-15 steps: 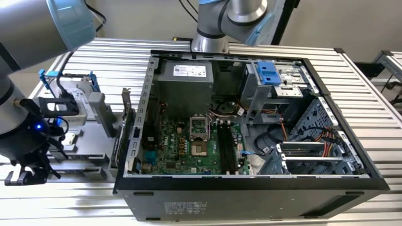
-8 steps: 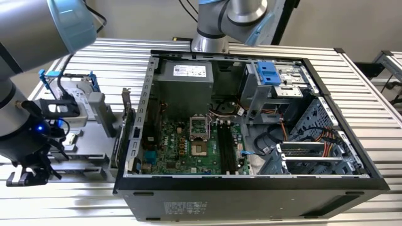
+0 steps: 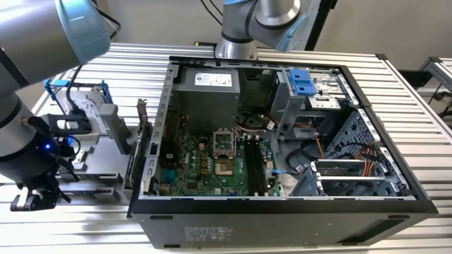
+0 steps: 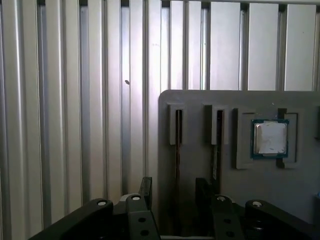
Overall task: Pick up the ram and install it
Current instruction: 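Pick up the ram and move it above insertion slot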
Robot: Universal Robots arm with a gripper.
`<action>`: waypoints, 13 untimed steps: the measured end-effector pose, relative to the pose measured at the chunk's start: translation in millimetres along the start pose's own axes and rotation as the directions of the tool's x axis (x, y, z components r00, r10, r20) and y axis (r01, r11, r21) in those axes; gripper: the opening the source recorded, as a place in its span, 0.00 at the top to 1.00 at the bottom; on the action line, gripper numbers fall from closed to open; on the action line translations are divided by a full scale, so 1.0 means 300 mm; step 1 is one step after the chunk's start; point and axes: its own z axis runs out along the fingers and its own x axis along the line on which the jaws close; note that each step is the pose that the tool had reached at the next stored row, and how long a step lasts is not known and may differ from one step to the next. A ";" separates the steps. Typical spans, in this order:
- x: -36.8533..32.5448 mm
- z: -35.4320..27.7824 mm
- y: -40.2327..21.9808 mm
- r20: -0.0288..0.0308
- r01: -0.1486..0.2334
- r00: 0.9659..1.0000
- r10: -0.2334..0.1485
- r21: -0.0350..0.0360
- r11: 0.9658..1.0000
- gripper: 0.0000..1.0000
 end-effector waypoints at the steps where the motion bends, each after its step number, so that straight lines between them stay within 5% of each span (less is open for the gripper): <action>1: 0.000 0.003 0.000 0.000 0.000 1.000 0.000 0.000 1.000 0.00; 13: -0.020 0.043 -0.002 0.000 0.000 1.000 0.000 -0.001 1.000 0.00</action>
